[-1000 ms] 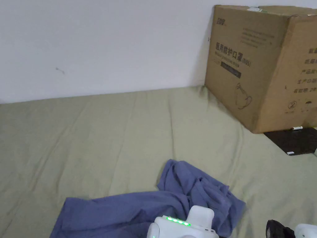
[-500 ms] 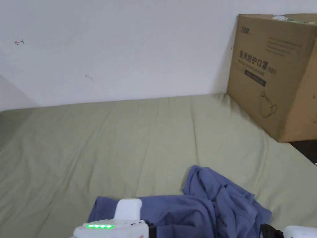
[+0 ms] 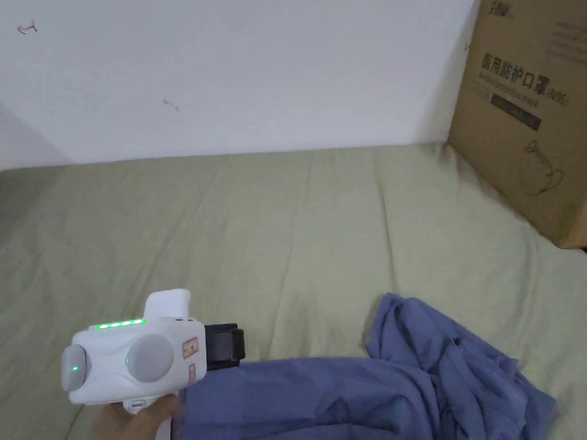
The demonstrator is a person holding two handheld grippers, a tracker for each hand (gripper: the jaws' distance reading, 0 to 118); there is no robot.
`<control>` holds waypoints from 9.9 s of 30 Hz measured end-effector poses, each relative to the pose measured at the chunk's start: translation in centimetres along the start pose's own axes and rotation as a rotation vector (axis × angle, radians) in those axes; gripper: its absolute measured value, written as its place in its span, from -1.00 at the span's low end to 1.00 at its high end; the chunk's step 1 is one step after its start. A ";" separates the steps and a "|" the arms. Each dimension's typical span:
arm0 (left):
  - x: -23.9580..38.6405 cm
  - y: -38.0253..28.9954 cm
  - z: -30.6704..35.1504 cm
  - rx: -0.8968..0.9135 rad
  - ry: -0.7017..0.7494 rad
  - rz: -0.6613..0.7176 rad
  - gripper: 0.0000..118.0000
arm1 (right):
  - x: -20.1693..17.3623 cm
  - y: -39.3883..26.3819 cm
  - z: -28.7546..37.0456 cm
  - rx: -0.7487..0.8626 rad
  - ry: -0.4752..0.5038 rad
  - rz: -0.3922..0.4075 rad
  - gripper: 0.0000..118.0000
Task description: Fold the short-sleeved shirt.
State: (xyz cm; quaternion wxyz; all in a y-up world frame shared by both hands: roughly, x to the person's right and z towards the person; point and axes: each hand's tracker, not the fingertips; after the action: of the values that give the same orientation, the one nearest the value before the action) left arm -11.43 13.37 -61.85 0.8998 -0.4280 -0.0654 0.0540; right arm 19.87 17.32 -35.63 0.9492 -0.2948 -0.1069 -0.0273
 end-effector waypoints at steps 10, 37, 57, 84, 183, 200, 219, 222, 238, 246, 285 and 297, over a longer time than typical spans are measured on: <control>1.8 -3.6 -5.4 -0.115 0.052 -0.080 -0.51 | 2.0 -1.4 -3.5 -0.096 -0.045 -0.038 -1.00; -0.1 -2.4 6.3 0.082 -0.112 -0.056 -0.98 | 2.9 12.9 -35.4 -0.678 0.153 0.154 0.73; -4.4 4.5 21.7 0.380 0.071 -0.042 -0.98 | 10.9 27.3 -16.7 -0.264 0.262 -0.132 -0.97; -5.4 26.4 23.7 0.554 0.057 -0.119 -0.98 | 8.1 46.2 -11.3 -0.007 0.280 -0.174 -0.97; -6.2 5.2 -10.8 -0.068 0.104 -0.047 0.30 | 10.9 -3.3 -2.6 -0.359 0.149 -0.276 -0.94; -7.6 5.8 -9.0 -0.077 0.118 -0.080 -0.94 | 8.4 8.9 -16.0 -0.347 0.290 -0.067 0.66; -8.4 6.5 -7.6 -0.081 0.090 -0.065 -0.94 | 7.5 8.6 -17.3 -0.406 0.231 0.009 -0.96; -8.2 7.2 -5.2 -0.027 0.085 -0.079 -0.94 | 8.3 11.8 -15.8 -0.338 0.272 -0.036 -0.96; -6.3 18.9 22.0 0.519 0.012 -0.113 -0.94 | 8.2 32.2 -5.6 0.067 0.336 -0.175 -0.97; -3.2 25.5 30.3 0.654 0.049 -0.187 -0.94 | 8.5 46.3 -2.5 0.214 0.309 -0.182 -0.97; -9.1 17.1 0.6 0.187 0.148 -0.093 -0.94 | -0.7 33.2 -27.8 -0.239 0.308 -0.139 -0.97; -12.4 2.2 5.4 0.125 0.115 -0.024 -0.94 | 4.1 17.9 -22.6 -0.362 0.390 -0.206 -0.97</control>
State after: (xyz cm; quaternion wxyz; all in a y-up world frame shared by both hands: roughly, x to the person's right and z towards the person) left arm -24.58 16.95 -61.04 0.9276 -0.3725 -0.0154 0.0227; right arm 30.15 19.29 -62.82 0.8759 -0.4363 0.0548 -0.1986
